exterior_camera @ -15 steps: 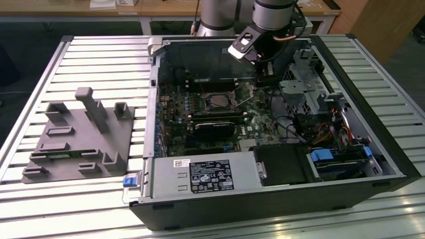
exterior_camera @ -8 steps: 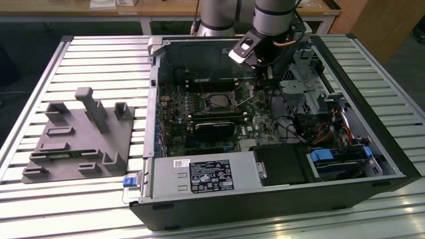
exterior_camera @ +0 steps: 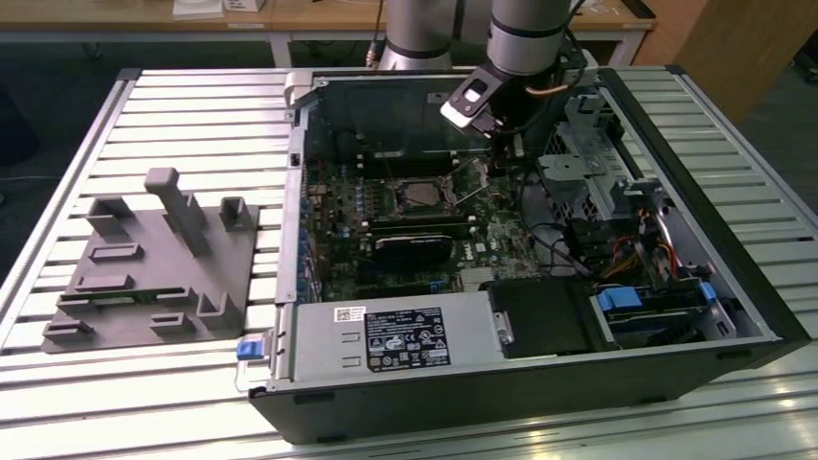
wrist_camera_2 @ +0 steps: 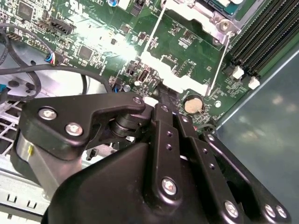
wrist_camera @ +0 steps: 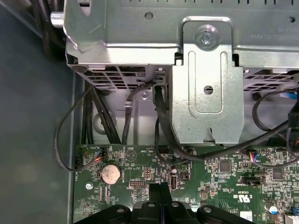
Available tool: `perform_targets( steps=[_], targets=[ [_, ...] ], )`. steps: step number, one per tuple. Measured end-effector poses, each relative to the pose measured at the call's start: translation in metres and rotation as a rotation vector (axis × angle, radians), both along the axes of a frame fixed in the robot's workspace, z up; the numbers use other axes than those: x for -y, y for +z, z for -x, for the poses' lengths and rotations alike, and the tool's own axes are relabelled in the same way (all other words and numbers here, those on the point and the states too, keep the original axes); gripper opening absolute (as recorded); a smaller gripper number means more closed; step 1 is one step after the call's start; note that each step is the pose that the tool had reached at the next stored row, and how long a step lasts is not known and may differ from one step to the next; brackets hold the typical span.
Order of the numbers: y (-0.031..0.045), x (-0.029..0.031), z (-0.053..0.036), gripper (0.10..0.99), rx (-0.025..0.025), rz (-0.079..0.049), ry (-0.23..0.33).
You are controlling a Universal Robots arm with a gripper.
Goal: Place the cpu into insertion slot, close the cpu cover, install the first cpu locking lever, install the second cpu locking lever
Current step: 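Close the cpu cover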
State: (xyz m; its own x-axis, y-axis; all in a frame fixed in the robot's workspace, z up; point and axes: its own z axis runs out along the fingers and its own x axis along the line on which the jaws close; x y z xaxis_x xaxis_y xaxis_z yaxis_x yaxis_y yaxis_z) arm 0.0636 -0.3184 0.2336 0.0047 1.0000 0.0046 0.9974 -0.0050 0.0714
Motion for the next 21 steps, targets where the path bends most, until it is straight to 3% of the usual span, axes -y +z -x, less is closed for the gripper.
perform_targets(
  steps=[1,2,7,8,14,21],
  targets=[
    [-0.0003,0.0000,-0.0002,0.106,-0.0146,0.000,0.000],
    [-0.0004,0.0000,-0.0006,0.106,-0.0395,0.000,0.000],
    [-0.0009,0.0000,-0.0016,0.106,-0.1063,0.000,0.000],
    [-0.0009,0.0000,-0.0017,0.106,-0.1148,0.000,0.000],
    [-0.0009,0.0000,-0.0008,0.106,-0.1163,0.000,0.000],
    [-0.0009,0.0000,0.0150,0.106,-0.1133,-0.001,0.000]
  ],
)
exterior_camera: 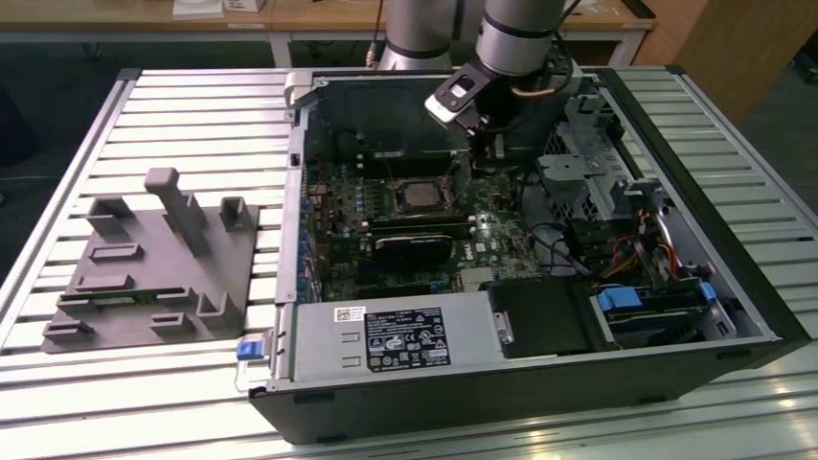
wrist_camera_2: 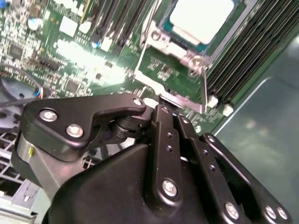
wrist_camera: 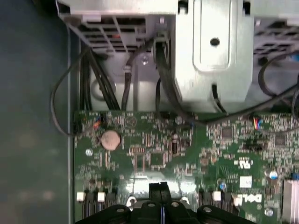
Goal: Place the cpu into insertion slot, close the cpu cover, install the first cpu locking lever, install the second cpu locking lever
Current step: 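Close the cpu cover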
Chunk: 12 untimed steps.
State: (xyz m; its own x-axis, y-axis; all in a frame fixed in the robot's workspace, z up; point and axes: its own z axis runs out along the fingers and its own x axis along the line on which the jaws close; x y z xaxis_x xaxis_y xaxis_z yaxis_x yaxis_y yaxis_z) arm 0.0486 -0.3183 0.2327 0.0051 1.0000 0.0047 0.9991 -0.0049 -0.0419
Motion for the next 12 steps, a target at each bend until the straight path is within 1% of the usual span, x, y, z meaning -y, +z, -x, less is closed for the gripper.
perform_targets(
  steps=[5,12],
  targets=[
    [0.0000,0.0000,0.0130,0.106,0.0028,-0.001,0.000],
    [0.0000,0.0001,0.0276,0.106,0.0032,-0.003,0.000]
  ],
)
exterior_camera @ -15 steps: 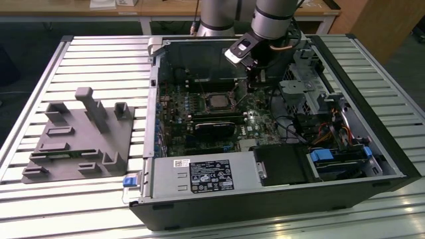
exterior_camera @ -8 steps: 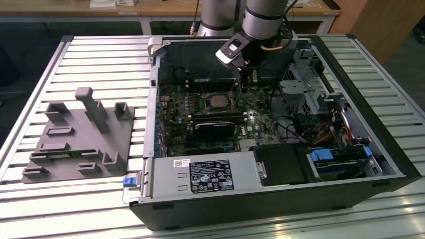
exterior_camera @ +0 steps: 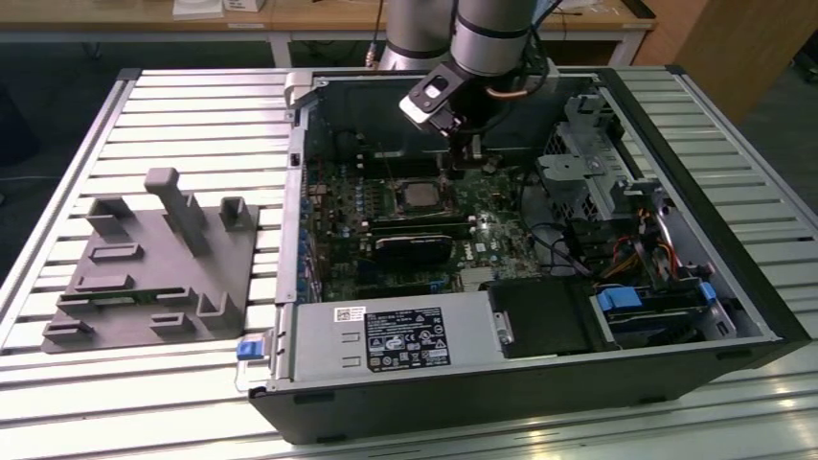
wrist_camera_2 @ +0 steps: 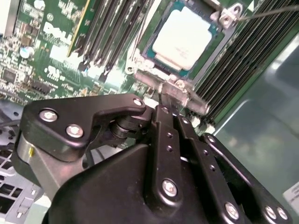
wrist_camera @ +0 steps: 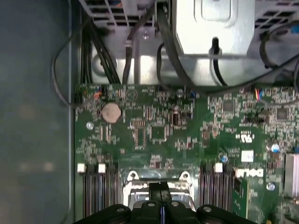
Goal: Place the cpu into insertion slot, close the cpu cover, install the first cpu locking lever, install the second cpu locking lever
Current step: 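Close the cpu cover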
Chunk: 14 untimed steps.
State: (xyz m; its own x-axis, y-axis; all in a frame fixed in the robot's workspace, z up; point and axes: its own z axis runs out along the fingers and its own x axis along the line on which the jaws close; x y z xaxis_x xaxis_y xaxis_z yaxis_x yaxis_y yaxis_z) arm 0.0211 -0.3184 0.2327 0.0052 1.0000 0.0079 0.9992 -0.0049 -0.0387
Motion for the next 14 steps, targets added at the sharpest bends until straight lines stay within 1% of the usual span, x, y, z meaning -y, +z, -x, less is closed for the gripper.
perform_targets(
  steps=[5,7,11,14],
  targets=[
    [0.0000,-0.0001,0.0037,0.106,0.0000,0.000,0.000],
    [-0.0001,-0.0001,0.0074,0.106,0.0012,0.000,0.000],
    [-0.0014,0.0004,0.0181,0.106,0.0064,-0.001,0.000],
    [-0.0037,0.0016,0.0244,0.106,0.0136,-0.003,0.000]
  ],
)
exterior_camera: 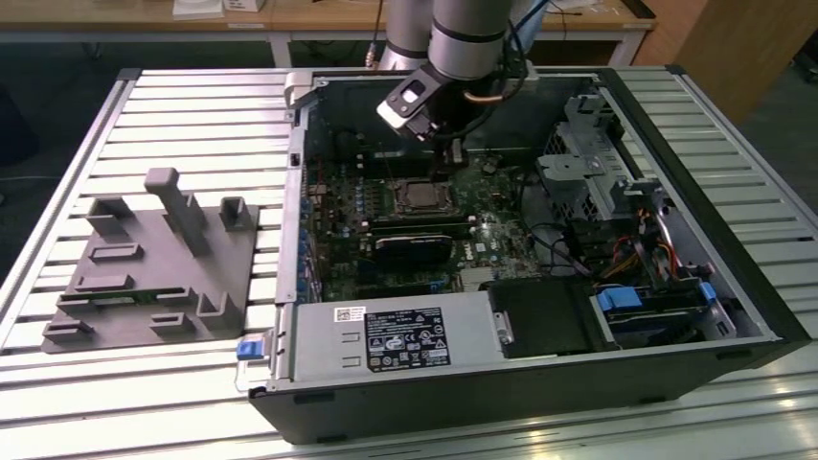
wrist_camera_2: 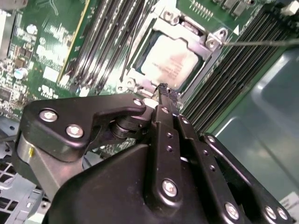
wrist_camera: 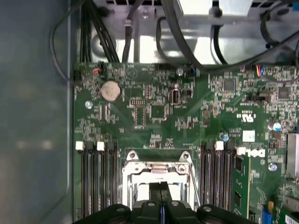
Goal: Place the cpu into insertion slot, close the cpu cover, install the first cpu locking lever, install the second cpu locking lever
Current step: 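Close the cpu cover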
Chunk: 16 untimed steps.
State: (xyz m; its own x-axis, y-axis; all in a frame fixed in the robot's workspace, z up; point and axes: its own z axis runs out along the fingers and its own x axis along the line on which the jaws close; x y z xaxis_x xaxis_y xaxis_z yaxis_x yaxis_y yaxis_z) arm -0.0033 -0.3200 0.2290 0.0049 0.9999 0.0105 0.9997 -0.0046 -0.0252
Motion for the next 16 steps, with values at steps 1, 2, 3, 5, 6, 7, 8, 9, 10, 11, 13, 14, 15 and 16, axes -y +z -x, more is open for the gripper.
perform_targets(
  steps=[1,2,3,5,6,7,8,9,10,11,13,14,15,16],
  targets=[
    [-0.0008,0.0005,0.0017,0.106,0.0027,0.000,0.000],
    [-0.0016,0.0010,0.0034,0.106,0.0054,-0.001,0.000],
    [-0.0025,0.0016,0.0052,0.106,0.0079,-0.001,0.001],
    [-0.0043,0.0028,0.0090,0.106,0.0120,-0.001,0.001],
    [-0.0052,0.0033,0.0109,0.106,0.0140,-0.001,0.001],
    [-0.0062,0.0039,0.0131,0.106,0.0160,-0.001,0.001],
    [-0.0071,0.0042,0.0152,0.106,0.0178,-0.001,0.001],
    [-0.0082,0.0044,0.0173,0.106,0.0193,-0.001,0.002],
    [-0.0092,0.0046,0.0198,0.106,0.0209,-0.001,0.002],
    [-0.0103,0.0047,0.0219,0.106,0.0221,-0.001,0.002],
    [-0.0124,0.0048,0.0246,0.106,0.0242,-0.001,0.002],
    [-0.0134,0.0048,0.0255,0.106,0.0248,-0.001,0.002],
    [-0.0141,0.0048,0.0260,0.106,0.0250,-0.001,0.002],
    [-0.0143,0.0048,0.0261,0.106,0.0251,-0.001,0.002]
  ],
)
